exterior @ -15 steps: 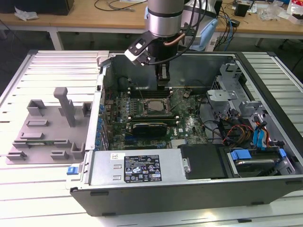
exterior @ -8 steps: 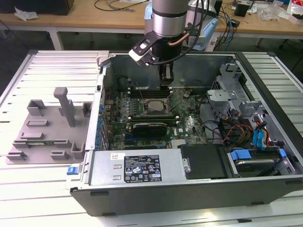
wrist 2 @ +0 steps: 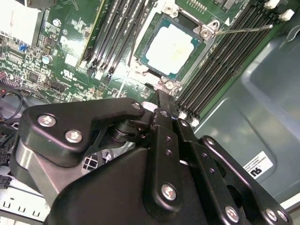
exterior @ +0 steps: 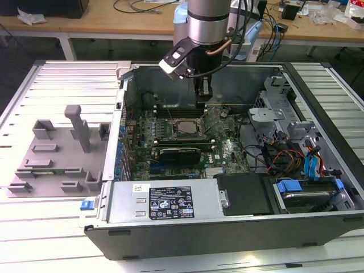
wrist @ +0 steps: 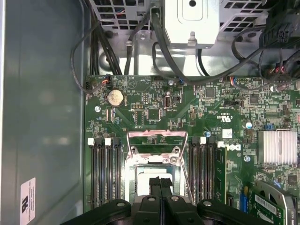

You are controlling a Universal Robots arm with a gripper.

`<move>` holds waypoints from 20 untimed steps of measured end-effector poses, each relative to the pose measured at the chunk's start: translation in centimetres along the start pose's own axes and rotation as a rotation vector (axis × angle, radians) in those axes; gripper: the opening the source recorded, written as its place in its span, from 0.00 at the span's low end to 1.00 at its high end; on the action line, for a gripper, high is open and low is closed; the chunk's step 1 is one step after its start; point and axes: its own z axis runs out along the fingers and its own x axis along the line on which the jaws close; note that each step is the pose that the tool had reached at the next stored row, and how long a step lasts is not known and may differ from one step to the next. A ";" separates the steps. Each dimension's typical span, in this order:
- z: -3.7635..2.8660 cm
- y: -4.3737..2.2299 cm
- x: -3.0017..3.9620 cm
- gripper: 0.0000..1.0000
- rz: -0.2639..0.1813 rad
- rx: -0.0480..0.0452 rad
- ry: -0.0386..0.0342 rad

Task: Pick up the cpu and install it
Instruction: 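Close the cpu cover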

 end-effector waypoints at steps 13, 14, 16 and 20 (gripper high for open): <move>0.10 2.36 0.00 0.11 0.000 0.0001 -0.0001; 0.10 2.46 0.00 0.11 0.000 0.0000 0.0000; 0.12 2.83 0.00 0.11 0.000 0.0000 0.0000; 0.16 3.61 0.01 0.11 0.000 0.0000 0.0000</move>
